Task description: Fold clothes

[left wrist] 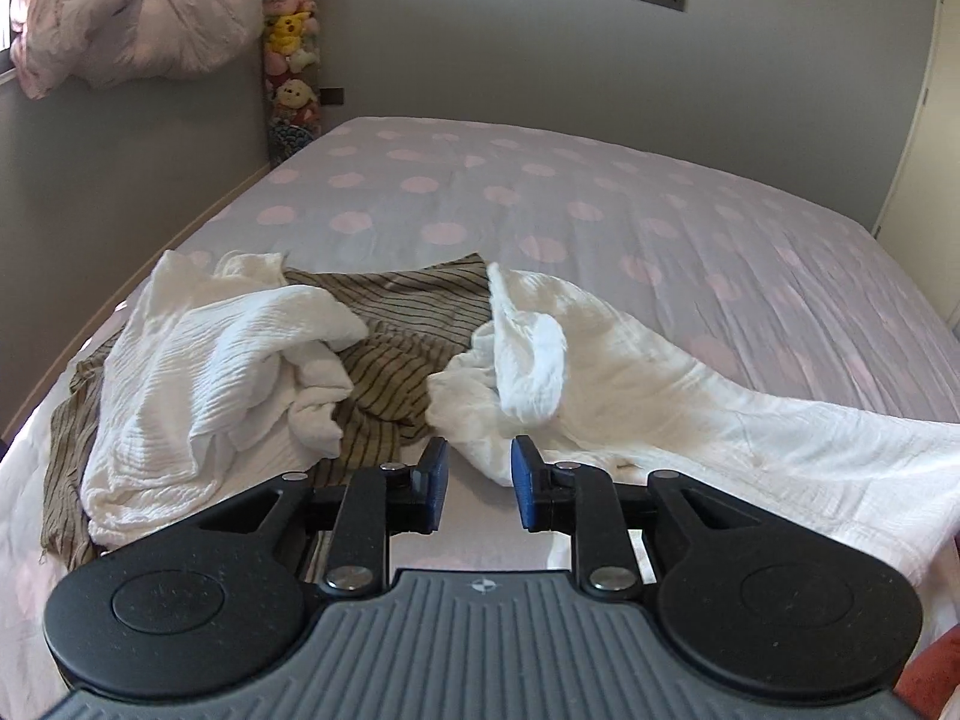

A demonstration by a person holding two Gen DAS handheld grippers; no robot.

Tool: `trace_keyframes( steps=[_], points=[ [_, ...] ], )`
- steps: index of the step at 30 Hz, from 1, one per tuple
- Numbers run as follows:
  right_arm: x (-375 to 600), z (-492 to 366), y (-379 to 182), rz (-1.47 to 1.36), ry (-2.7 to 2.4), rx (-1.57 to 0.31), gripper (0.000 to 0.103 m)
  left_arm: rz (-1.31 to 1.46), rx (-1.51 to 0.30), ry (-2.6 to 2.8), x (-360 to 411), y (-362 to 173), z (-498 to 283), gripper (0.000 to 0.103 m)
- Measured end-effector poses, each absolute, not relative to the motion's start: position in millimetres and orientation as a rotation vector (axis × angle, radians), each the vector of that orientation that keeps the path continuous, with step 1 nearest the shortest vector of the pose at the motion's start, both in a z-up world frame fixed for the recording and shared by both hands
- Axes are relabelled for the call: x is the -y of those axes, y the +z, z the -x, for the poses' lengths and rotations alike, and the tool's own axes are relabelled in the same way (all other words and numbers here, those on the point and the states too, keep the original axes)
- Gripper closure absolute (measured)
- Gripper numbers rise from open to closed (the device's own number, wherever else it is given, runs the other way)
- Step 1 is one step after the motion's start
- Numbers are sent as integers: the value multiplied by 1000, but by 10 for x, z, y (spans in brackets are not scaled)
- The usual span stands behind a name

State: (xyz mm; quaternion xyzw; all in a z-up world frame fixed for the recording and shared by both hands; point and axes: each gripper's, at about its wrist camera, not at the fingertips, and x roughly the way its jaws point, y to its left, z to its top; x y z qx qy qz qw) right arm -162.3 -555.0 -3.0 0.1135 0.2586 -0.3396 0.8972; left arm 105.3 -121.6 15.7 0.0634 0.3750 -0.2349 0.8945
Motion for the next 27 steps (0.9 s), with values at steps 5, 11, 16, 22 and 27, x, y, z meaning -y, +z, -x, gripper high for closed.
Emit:
trace_keyframes(
  steps=[5, 11, 16, 22, 27],
  points=[
    [5469, 1683, -176, -242, -681, -581, 90, -180, -815, -520, 1472, -13, -1158, 61],
    [5223, 1398, -285, -206, -538, -635, 73, -202, -871, -494, 1610, -243, -1346, 59],
    [4914, 938, -430, -182, -371, -690, 69, -165, -920, -451, 1593, -471, -1611, 55],
    [4522, 378, -656, -139, -194, -761, 57, -110, -967, -402, 1620, -836, -2027, 54],
    [4385, 168, -944, -118, -109, -871, 50, -84, -1014, -375, 1677, -1149, -2364, 54]
  ],
)
